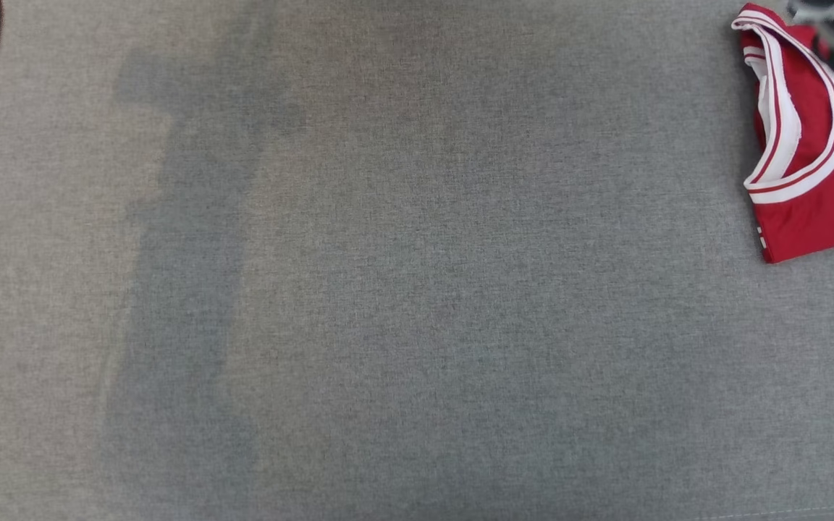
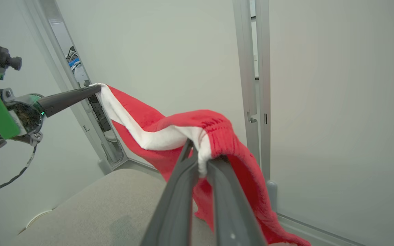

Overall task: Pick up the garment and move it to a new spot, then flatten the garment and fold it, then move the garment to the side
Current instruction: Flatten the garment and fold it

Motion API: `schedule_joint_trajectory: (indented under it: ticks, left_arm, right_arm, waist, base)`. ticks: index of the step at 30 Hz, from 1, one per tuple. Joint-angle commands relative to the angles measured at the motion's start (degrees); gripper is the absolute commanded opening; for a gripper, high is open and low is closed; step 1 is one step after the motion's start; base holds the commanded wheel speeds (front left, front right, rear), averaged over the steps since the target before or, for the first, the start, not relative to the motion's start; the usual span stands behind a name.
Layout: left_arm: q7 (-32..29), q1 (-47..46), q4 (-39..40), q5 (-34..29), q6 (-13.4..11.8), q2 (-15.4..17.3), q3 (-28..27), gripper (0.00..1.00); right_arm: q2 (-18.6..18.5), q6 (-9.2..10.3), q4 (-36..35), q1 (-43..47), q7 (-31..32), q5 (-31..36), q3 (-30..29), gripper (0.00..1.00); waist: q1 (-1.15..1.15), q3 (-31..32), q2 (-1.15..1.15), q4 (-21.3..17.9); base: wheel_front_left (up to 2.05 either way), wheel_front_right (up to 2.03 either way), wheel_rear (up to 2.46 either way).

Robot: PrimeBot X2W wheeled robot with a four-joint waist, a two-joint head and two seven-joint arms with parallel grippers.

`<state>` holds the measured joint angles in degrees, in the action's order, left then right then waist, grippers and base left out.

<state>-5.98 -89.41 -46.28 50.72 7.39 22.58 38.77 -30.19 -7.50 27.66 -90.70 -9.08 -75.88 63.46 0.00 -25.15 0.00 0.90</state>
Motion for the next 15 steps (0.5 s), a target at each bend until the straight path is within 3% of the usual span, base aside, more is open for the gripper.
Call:
schedule_joint_trajectory:
  ticks: [1,8,15]
  left_arm:
    - [-0.24,2.87,0.88,1.05,0.17,1.18,1.57,0.00]
    - [-3.85,19.81,7.64,8.14,0.17,6.78,8.45,0.00]
    - [-12.82,36.58,16.54,13.88,0.12,16.36,13.33,0.00]
  right_arm:
    - [-0.60,0.02,-0.92,2.59,0.25,-0.79,1.74,0.00]
    - [-3.02,0.02,-8.00,17.46,0.58,-5.16,8.66,0.00]
    - [-6.67,0.02,-16.41,32.05,8.80,-3.32,9.97,0.00]
  waist:
    - [0.00,2.09,0.00,0.82]
    - [0.00,10.16,0.00,0.79]
    - [0.00,16.79,0.00,-0.08]
  base:
    - [0.00,0.00,0.00]
    - [0.00,0.00,0.00]
    - [0.00,0.00,0.00]
